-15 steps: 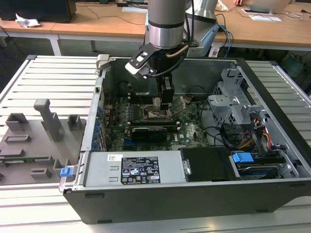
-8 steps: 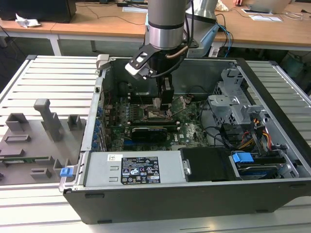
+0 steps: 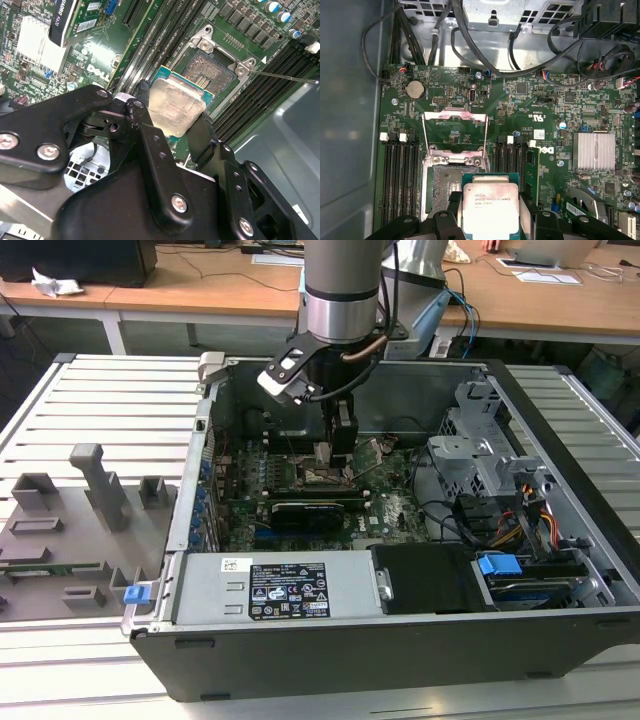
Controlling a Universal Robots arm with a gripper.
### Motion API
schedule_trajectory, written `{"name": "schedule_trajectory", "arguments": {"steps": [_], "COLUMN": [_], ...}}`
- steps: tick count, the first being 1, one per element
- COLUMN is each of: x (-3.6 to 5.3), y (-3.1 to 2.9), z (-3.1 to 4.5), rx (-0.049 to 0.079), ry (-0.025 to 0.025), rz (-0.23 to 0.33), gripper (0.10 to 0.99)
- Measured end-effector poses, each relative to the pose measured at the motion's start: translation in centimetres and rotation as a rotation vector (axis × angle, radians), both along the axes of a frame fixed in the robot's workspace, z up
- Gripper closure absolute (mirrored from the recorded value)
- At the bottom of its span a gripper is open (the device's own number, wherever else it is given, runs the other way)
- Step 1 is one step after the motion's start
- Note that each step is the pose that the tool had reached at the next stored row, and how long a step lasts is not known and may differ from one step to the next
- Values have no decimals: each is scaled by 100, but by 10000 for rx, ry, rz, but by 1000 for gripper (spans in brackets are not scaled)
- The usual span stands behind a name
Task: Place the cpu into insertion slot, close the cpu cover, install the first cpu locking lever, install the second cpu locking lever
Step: 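Place the cpu into insertion slot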
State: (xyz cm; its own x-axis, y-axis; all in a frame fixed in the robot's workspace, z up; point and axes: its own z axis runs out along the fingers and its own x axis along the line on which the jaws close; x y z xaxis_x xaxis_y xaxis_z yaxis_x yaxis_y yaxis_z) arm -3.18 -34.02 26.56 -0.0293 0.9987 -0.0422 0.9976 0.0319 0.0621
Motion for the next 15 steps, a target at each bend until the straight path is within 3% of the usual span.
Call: {"name": "schedule_trajectory", "arguments": {"steps": [5,10,15], "x": [1,-1,-3], "y": [3,85,104], "z": [-17,-66,-132], "rx": [3,2,5], "ry": [-1,-1,0], "rz": [1,-129,-171], "gripper": [545,545,545]}}
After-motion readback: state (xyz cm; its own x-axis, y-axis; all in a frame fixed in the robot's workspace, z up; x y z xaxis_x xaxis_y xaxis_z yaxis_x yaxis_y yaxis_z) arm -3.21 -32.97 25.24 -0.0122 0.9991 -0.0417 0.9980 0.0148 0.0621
